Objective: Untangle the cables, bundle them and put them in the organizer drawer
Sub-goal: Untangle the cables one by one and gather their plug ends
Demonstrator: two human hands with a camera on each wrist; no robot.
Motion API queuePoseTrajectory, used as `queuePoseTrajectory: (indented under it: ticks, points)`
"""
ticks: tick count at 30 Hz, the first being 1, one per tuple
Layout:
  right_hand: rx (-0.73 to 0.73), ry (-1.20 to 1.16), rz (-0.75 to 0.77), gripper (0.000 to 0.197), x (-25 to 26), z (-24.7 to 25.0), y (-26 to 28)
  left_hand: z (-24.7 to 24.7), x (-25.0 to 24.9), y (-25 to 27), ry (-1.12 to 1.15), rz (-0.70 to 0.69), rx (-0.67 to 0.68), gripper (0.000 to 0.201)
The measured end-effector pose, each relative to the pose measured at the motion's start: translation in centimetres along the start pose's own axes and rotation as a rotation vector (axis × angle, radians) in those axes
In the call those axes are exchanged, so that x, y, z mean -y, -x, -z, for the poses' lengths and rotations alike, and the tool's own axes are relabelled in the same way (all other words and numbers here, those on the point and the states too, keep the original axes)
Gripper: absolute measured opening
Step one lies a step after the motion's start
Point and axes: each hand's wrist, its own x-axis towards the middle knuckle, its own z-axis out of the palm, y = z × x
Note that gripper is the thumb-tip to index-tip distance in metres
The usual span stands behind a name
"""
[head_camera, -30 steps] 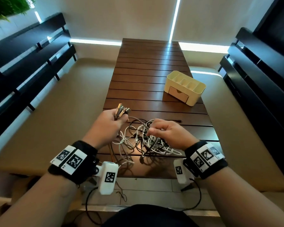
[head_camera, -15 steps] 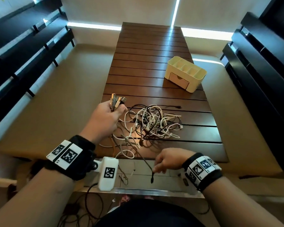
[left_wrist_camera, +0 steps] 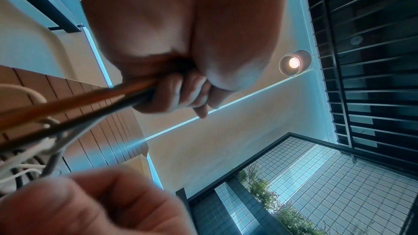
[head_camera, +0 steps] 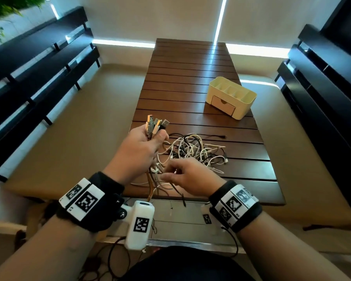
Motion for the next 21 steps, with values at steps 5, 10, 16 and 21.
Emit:
queuePoseTrajectory:
  ticks: [5,10,16,21]
  points:
    - [-0.258,-0.062,-0.038,0.018,-0.1,1.6,0.1,0.9,0.4,0.7,0.017,0.021,0.027,0.02]
    - [-0.252,0.177,-0.356,0.024,-4.9,2.8,1.0,3.1,-0.2,0.9,0.094,-0.016,-0.04,0.019]
    - [0.649,0.476,-0.621,0.022,-8.5,1.4,4.7,6.7,-1.0,0.2,0.145,-0.068,-0.201,0.022]
    - [0.435,0.378,-0.445,0.036,-5.5,2.1,3.6,4.0,-0.9,0.1,0.203,-0.024,-0.119,0.022]
